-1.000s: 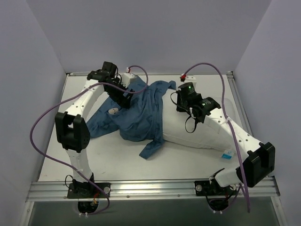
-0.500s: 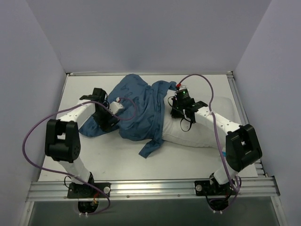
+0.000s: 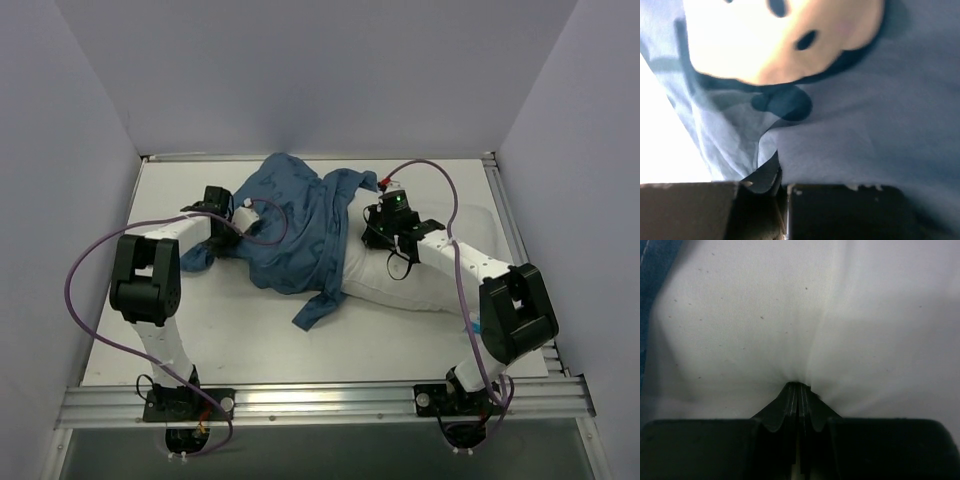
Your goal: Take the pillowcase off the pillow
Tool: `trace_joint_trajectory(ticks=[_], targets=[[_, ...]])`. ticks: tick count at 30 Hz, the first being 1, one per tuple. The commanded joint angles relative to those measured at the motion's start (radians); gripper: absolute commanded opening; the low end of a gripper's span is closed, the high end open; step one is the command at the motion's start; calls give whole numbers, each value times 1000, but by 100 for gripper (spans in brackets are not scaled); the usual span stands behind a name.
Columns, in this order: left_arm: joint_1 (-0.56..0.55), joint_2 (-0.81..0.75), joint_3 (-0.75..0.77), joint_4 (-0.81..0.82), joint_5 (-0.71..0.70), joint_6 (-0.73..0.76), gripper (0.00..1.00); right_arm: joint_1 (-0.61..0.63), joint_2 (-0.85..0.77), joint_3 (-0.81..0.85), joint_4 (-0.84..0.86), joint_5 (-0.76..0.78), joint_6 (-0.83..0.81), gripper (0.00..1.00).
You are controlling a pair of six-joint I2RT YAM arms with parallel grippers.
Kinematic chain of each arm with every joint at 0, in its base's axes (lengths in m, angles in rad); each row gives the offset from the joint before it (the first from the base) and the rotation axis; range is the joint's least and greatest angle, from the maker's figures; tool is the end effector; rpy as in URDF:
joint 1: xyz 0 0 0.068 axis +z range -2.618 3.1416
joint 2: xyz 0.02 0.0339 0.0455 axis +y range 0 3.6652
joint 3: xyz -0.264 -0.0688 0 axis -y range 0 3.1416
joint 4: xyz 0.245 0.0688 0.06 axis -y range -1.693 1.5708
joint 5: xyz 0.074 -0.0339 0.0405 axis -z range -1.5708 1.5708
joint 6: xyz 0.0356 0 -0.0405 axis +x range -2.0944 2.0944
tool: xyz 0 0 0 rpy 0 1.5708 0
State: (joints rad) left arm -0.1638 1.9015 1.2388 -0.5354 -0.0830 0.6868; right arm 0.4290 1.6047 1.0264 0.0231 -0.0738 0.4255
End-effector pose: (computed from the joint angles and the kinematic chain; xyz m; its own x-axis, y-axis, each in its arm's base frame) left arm 0.3711 -0.0583 0.1578 -0.6264 0.7440 -0.2326 0.6853 0.6678 0.2906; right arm 0.3263 0.1521 0.2360 -0.6314 0.1639 -0.7580 -0.2319 0.8928 0.3862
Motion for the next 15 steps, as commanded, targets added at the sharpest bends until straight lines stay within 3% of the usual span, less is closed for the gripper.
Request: trace_joint_trajectory(ticks=[1,4,5,8,11,14,15], targets=[[41,13,43,80,-67,-56,2,-53,64,-109,-199,49,-16,0],[154,-63,163,34,-52,-130,2,-82,47,-137,-216,60,-25,0],[214,-83,270,19,-85,-130,2,-90,44,-143,-219,58,-28,0],[216,-177,428,60,-246,18,2,-114,32,-167,-219,57,-30,0],[221,-235,591,43,-259,62,2,-141,15,-187,-218,57,-33,0],[221,-225,903,-50,-247,50,2,-165,-6,-209,-229,71,-39,0],[222,-217,1070,-90,-235,28,2,-171,-11,-216,-229,71,-45,0]])
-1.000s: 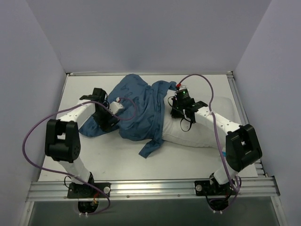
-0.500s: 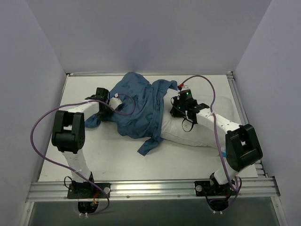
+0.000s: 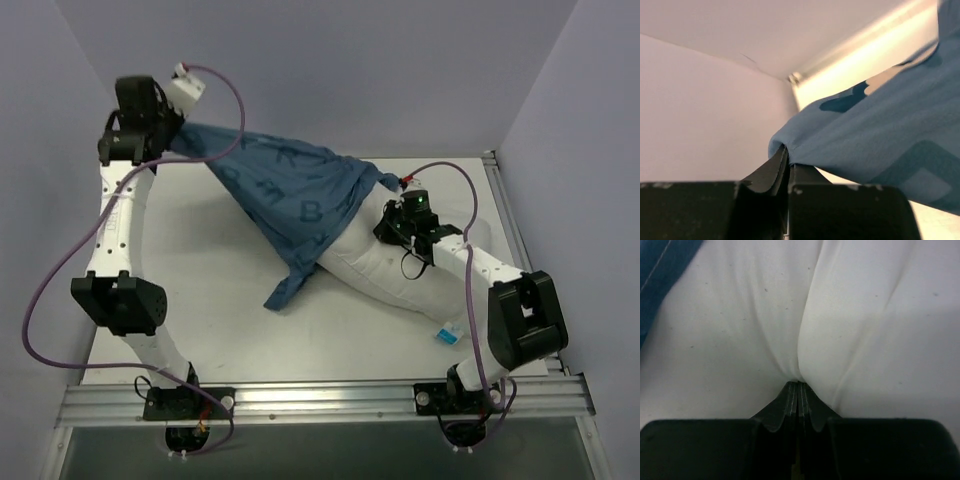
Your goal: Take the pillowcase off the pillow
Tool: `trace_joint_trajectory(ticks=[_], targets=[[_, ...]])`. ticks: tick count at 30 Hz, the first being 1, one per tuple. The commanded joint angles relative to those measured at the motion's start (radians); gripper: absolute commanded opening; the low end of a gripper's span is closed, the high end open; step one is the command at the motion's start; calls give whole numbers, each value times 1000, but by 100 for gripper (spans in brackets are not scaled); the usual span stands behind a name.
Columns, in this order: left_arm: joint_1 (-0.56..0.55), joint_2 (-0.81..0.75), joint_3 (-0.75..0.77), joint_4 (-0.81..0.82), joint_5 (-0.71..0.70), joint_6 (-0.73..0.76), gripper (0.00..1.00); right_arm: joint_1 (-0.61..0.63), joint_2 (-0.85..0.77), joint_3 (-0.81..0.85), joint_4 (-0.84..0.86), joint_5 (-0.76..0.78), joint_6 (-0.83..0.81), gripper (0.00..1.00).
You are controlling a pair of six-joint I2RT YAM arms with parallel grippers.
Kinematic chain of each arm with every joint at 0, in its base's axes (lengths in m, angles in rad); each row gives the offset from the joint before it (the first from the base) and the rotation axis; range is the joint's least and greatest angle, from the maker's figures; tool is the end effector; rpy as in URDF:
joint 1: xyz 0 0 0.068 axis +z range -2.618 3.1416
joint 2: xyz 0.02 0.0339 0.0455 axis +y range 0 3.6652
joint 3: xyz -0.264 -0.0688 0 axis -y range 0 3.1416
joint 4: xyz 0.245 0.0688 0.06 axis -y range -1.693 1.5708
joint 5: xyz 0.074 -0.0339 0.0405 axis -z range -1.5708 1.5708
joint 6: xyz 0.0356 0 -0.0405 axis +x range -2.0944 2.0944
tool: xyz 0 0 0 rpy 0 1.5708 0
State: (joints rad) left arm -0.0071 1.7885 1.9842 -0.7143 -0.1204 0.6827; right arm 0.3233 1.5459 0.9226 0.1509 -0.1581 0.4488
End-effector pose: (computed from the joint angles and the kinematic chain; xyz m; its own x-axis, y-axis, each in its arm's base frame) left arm 0.4007 0.0014 0.4236 -0.4459 0.6295 -0.6363 0.2372 0.7686 0.5941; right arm 0.3249 0.1148 0.2335 -0.5825 0.2567 -0.7712 -0.2152 0.8662 0.4509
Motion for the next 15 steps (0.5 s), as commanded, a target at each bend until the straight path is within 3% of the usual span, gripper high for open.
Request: trace_joint_trajectory(ticks=[1,3,6,9,15], targets=[[64,-83,408,70,-191,20,2,-75,46,-120,-356,155,-71,0],[56,-61,634,39,-177,-6,2,-81,48,-139,-353,155,-75,0],[18,-17,777,88,-188,41,2,-82,48,-146,-353,150,-71,0],[-63,-35,760,261,-246,178,2,-82,42,-143,-358,154,-71,0],[-62,-26,719,453,-298,239,2,-92,37,-149,-352,155,-70,0]])
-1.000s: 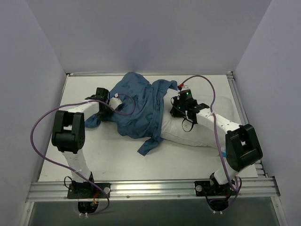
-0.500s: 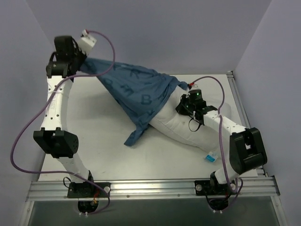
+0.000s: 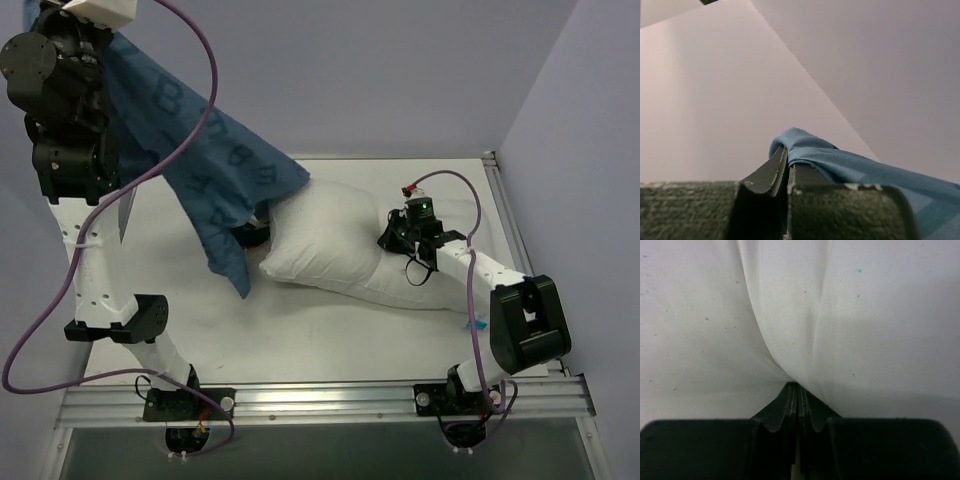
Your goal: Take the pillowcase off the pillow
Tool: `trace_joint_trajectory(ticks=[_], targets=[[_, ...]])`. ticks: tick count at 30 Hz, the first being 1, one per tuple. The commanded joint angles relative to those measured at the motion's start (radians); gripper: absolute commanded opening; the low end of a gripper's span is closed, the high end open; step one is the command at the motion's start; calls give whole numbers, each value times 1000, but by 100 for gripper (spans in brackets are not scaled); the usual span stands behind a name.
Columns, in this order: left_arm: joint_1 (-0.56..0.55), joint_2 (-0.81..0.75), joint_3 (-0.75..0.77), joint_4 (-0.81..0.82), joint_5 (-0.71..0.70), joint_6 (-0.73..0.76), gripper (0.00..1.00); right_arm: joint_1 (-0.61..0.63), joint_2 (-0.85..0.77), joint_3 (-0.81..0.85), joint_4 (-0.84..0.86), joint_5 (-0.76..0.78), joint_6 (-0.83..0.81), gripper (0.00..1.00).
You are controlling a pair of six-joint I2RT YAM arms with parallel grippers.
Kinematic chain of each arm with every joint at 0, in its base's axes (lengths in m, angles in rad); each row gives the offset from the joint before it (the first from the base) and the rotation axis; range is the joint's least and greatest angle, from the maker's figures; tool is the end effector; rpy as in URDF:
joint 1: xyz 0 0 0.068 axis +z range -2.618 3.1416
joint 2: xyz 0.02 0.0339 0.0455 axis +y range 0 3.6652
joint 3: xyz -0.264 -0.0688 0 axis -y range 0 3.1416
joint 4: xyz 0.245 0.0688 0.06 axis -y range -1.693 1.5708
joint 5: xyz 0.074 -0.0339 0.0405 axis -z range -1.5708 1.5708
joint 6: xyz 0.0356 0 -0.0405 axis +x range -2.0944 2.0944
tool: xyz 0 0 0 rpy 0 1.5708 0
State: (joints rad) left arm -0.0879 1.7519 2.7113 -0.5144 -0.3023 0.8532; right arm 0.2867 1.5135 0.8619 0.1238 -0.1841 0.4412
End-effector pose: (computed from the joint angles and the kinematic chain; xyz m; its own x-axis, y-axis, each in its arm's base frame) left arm 0.2565 -0.0120 0.6547 0.1434 0.7094 -0.6901 -0.4440 0.6693 0.5957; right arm 0.3149 0.0996 0.2213 -0.6203 0.2548 -0.7418 -0.1823 0.8731 0.4523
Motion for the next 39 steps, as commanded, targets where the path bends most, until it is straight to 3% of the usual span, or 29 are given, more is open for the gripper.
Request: trace_joint_trajectory(ticks=[1,5,9,12,15,20,24,25,26,27,28,29,31,33,36,39], targets=[[30,14,-13,282,-127,67,2,-58,65,-90,-323,181,-62,0],[43,31,39,269,-136,32,2,-72,62,-93,-317,172,-67,0],[-25,-46,-120,244,-86,15,2,-72,63,-93,-308,160,-68,0],[-45,-26,-127,186,-83,-31,2,-70,56,-89,-300,150,-59,0],[-55,10,-94,62,-32,-124,2,-64,56,-74,-289,132,-45,0],[-43,73,-277,-177,78,-247,2,-44,45,-38,-263,109,-4,0],[-15,229,-418,-396,186,-307,2,-43,45,5,-253,87,22,0],[-7,260,-439,-482,213,-319,6,-41,48,29,-256,86,24,0],[2,293,-473,-525,253,-336,21,-43,51,43,-265,87,21,0],[16,348,-487,-567,346,-341,47,-41,51,58,-271,89,19,0],[20,371,-496,-637,377,-351,93,-41,50,87,-280,90,16,0],[23,386,-499,-659,402,-385,94,-40,45,101,-302,94,8,0],[37,371,-539,-661,509,-410,94,-38,27,130,-325,109,1,11],[51,278,-608,-613,581,-469,94,-37,13,175,-361,118,-13,18],[51,161,-637,-556,595,-522,94,-35,-21,232,-406,138,-28,28],[57,79,-610,-607,591,-546,94,-37,-58,276,-441,147,-38,38]])
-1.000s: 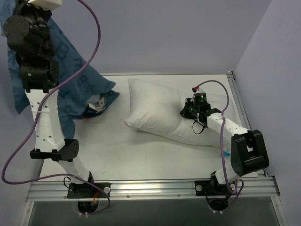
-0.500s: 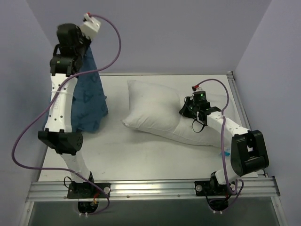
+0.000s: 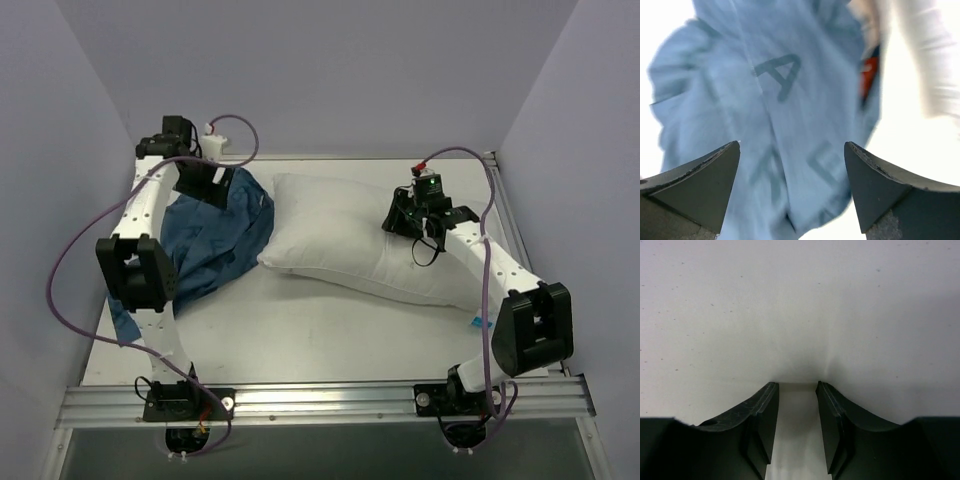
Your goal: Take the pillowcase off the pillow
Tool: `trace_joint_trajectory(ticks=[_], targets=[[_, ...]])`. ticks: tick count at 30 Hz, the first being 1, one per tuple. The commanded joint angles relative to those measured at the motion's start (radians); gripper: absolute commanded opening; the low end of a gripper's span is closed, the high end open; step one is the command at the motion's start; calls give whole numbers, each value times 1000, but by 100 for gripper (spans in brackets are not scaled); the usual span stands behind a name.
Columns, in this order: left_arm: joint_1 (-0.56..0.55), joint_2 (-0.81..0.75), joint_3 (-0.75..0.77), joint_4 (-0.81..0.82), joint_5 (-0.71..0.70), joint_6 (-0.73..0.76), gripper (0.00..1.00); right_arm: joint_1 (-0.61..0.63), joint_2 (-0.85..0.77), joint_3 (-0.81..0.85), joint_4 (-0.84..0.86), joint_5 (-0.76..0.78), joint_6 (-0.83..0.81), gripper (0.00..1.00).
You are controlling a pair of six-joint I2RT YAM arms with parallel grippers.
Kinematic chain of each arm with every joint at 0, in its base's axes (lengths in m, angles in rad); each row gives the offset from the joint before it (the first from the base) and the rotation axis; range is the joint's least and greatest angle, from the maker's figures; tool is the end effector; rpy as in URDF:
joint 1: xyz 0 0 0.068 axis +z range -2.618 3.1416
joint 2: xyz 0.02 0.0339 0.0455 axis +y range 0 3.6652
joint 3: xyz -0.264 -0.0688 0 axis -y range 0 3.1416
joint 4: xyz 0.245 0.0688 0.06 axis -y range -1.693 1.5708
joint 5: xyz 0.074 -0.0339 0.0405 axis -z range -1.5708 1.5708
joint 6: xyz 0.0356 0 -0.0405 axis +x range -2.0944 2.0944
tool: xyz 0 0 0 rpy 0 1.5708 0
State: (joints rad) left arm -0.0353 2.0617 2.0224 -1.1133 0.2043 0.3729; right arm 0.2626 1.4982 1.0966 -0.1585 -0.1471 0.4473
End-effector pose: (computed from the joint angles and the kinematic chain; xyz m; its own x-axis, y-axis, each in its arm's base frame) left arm 0.4353 -0.0226 0.2972 -0.8079 0.3855 -0.4457 0.4416 0.8969 -0.0247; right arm 0.3292 0.0939 0.2782 -0.6255 0.2749 -0.7302 -0.1177 0.8919 0.4367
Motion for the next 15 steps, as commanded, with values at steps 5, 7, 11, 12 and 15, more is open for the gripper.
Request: trace_joint_trajectory(ticks=[5,7,11,12,15], targets=[[78,-440,-57,-59,58,-49,94,-13,-104,98,-231,136,-78,48],[109,-517,-157,-28,24,-45,94,-17,-134,111,-248,144,-93,57],[214,-768,-503,46,-78,-43,94,-23,-197,109,-288,144,-117,78],[227,-814,-558,59,-92,-40,94,-23,-197,106,-292,144,-119,79],[255,-964,-742,99,-162,-20,94,-29,-248,91,-320,207,-116,100]])
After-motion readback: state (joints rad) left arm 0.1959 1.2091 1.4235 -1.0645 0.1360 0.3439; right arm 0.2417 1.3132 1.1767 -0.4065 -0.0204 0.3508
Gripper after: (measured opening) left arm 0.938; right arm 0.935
